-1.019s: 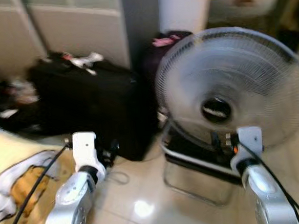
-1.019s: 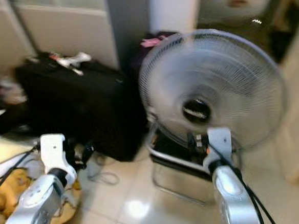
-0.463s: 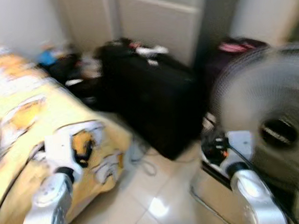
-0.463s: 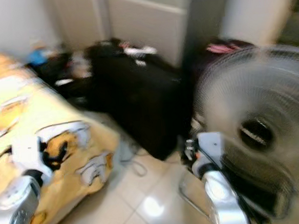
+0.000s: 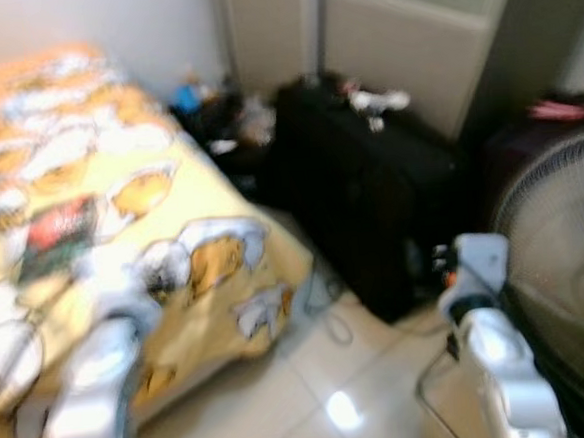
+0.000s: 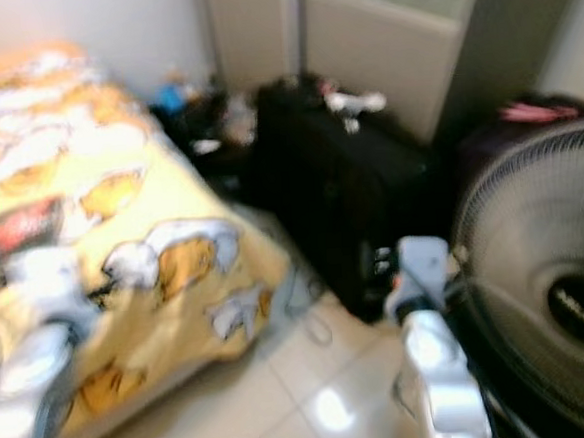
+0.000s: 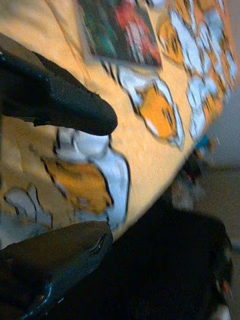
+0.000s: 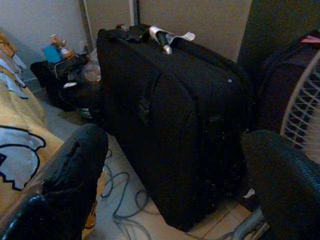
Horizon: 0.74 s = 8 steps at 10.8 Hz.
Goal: Clean up the room
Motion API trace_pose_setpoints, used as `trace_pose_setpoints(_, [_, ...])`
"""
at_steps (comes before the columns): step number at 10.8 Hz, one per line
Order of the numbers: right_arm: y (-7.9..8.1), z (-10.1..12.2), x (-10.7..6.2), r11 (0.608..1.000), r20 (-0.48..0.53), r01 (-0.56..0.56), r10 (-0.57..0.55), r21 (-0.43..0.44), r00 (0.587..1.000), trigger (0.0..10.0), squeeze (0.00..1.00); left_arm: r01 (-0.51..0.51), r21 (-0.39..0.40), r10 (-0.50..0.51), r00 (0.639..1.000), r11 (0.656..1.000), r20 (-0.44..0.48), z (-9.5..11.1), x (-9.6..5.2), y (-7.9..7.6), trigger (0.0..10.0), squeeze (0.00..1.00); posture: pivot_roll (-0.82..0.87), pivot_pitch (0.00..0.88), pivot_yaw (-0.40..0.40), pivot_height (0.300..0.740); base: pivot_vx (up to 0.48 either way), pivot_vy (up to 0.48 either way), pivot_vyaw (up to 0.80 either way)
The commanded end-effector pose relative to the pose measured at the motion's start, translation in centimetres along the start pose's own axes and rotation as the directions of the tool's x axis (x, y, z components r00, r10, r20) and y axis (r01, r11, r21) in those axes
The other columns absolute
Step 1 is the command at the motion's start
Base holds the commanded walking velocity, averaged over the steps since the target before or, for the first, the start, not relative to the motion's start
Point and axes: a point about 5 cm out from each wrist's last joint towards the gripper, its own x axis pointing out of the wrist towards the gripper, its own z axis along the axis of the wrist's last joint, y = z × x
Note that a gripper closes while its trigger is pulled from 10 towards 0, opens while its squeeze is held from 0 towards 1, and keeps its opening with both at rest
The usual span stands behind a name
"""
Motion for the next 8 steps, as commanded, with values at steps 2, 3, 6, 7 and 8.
trace_pose_setpoints(2, [0.5,0.7,1.2,0.998,-0.001,-0.026,0.026,0.053,1.000,10.0,0.00,0.075,0.023,-0.076,0.997,0.997,0.015,1.7,1.2,-0.8,10.0,0.00,0.05,0.000,-0.022,0.740,0.000,0.000,0.00])
trace_pose_setpoints(3, [0.3,0.7,1.6,0.999,-0.007,-0.022,0.022,0.040,1.000,10.0,0.00,0.094,0.046,-0.096,0.995,0.994,0.034,2.0,1.5,-0.9,10.0,0.00,0.05,0.000,-0.025,0.740,0.000,0.259,0.00])
trace_pose_setpoints(6, [1.1,1.9,2.1,0.997,0.022,-0.069,0.070,-0.030,0.997,10.0,0.00,0.068,0.033,-0.070,0.995,0.997,0.066,2.1,1.9,-0.5,10.0,0.00,0.03,0.000,-0.035,0.740,0.000,0.445,0.00])
trace_pose_setpoints(7, [2.2,2.2,2.0,0.991,0.035,-0.115,0.117,-0.066,0.993,10.0,0.00,0.053,0.033,-0.055,0.996,0.998,0.072,2.1,1.8,-0.4,10.0,0.00,0.07,0.000,-0.044,0.740,0.000,0.450,0.00])
trace_pose_setpoints(8, [2.2,2.1,2.0,0.991,0.036,-0.118,0.121,-0.069,0.992,10.0,0.00,0.051,0.037,-0.053,0.996,0.998,0.071,2.1,1.7,-0.4,10.0,0.00,0.07,0.000,-0.044,0.740,0.000,0.450,0.00])
